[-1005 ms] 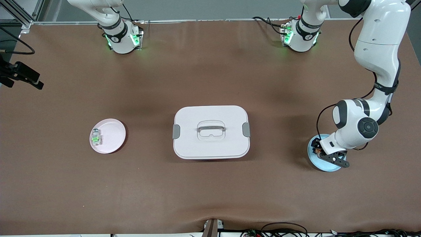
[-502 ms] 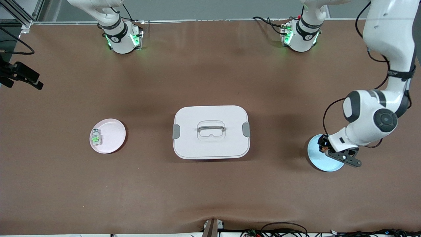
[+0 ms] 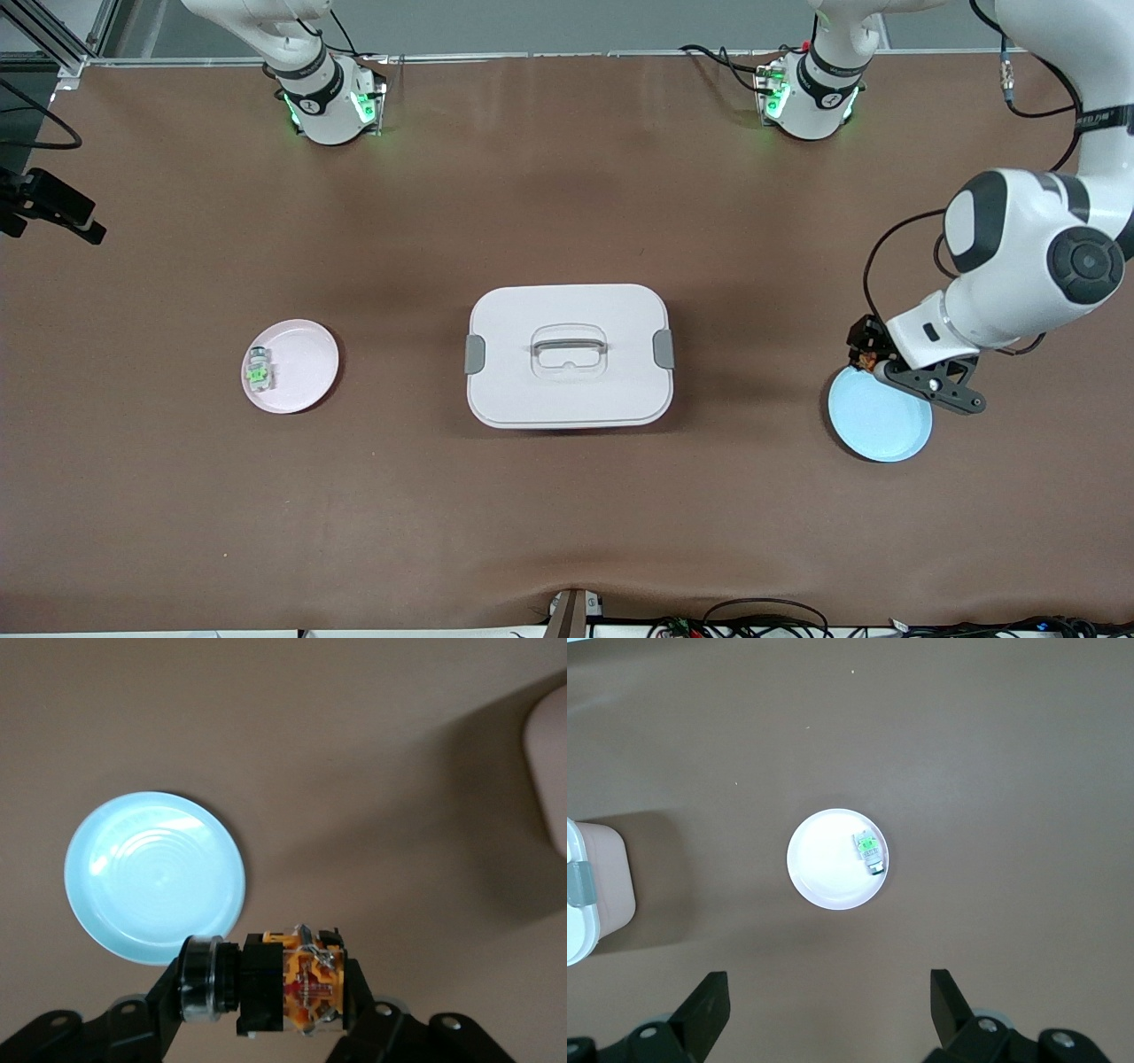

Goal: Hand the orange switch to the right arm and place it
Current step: 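Carry the orange switch with the left gripper over the white box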

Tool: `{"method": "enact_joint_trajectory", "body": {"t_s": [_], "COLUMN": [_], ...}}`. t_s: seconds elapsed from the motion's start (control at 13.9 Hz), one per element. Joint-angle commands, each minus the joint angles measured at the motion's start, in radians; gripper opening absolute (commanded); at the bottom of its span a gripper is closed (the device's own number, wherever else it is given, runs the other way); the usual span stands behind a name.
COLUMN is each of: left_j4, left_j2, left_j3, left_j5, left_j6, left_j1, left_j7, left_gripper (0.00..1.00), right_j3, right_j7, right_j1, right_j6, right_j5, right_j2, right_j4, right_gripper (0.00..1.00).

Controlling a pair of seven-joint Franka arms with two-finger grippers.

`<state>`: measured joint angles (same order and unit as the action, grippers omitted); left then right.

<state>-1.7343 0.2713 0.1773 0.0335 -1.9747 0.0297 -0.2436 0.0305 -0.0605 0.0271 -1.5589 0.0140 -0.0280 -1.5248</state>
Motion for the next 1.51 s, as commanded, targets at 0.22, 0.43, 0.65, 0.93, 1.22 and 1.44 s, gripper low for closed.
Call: {"method": "enact_joint_trajectory", "body": {"t_s": [0.22,0.43,0.65,0.93,1.22,1.44], "left_j4": [0.130,0.159,0.177,0.225,0.269,0.315], "left_j2": [-0.035,-0.033,-0.038,-0.027,0.012,0.042], "left_j3": [0.126,0.172,0.218,0.255,0.312,0.312], "left_j5": [0.075,0.100,0.124,0.224,0.241,0.241], "left_j6": [0.220,0.220,0.223,0.226,0.223,0.218], "left_j1": [0.006,0.006,0.007,-0.004,-0.060,-0.140], "left_j7": [0.367,0.547,0.717,0.958,1.269,1.460], "left_gripper": [0.00,0.00,0.00,0.00,0.00,0.00], "right_j3": [-0.007,-0.012,-0.009,-0.007,-0.014,-0.008], "right_j7": [0.007,0.005,0.007,0.005,0.013,-0.008], "right_j1": [0.014,0.010,0.013,0.008,0.002,0.007], "right_j6": [0.109,0.123,0.142,0.143,0.154,0.143], "right_j5": [-0.011,-0.008,-0.011,-0.008,0.003,0.172], "right_j2": [0.019,0.007,0.011,0.019,0.019,0.011], "right_j4": [0.003,0.008,0.057,0.071,0.054,0.028], "right_gripper": [1.00,1.00,1.00,1.00,1.00,1.00]}}
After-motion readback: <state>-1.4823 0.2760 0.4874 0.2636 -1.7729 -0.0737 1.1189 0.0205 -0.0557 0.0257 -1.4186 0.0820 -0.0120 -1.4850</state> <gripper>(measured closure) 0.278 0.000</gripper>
